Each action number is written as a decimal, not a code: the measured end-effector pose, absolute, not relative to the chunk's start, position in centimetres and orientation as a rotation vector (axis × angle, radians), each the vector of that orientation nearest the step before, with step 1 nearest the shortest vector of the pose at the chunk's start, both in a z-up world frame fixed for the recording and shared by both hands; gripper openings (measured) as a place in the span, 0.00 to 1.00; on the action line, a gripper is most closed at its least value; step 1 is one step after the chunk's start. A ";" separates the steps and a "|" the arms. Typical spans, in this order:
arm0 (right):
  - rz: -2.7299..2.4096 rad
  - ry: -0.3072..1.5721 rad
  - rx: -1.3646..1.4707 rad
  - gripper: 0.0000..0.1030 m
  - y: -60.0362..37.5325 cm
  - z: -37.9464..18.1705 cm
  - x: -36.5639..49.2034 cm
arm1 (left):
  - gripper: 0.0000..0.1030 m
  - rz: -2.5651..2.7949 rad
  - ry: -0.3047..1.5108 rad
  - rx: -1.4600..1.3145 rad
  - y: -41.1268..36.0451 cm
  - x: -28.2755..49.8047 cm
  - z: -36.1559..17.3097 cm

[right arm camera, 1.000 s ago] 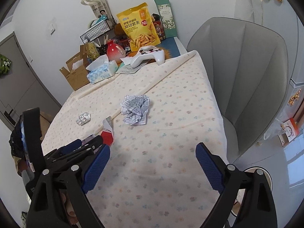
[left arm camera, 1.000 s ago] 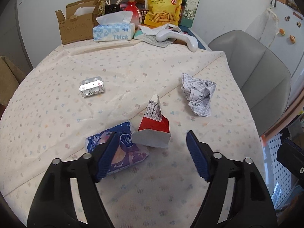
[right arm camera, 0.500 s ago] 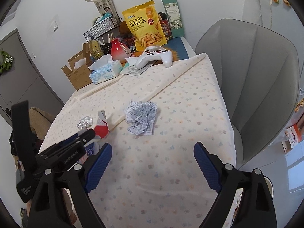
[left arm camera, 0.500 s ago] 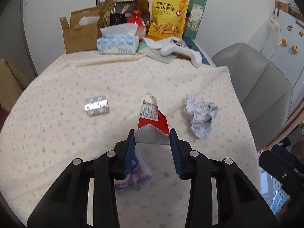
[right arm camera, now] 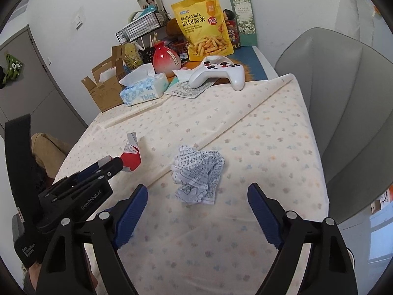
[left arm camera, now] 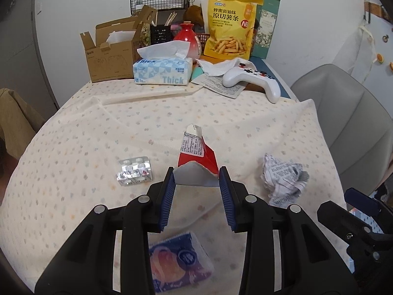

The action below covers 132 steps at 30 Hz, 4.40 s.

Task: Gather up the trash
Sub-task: 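Grasp the crumpled printed paper with the right tool while the left tool holds the wrapper, then carry the wrapper and crumpled paper with both tools over the bin, then open the right tool then the left tool to drop both into the bin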

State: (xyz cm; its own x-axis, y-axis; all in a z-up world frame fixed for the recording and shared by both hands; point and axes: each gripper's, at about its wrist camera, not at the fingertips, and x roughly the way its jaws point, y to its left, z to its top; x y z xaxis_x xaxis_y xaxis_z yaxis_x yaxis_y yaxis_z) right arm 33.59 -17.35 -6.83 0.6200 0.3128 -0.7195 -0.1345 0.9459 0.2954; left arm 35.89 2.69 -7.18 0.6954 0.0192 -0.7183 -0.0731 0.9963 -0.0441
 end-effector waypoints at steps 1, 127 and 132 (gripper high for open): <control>0.263 0.874 0.220 0.79 -17.2 -7.2 34.1 | 0.35 0.056 0.802 -0.067 2.8 36.1 -7.3; -0.411 0.809 0.508 0.66 -55.1 -11.2 6.0 | 0.35 -0.562 0.898 0.254 -37.7 19.0 -11.9; -0.475 0.797 0.528 0.66 -56.3 -11.2 4.0 | 0.35 -0.635 0.934 0.276 -39.3 18.0 -12.9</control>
State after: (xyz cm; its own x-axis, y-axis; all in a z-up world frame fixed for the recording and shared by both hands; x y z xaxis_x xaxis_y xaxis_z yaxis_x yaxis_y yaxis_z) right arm 3.96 -56.35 -11.20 0.6089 -0.1982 -0.7681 0.5805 0.7712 0.2612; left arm 18.05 -39.25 -12.90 0.4312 -0.3863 -0.8154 0.6161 0.7863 -0.0467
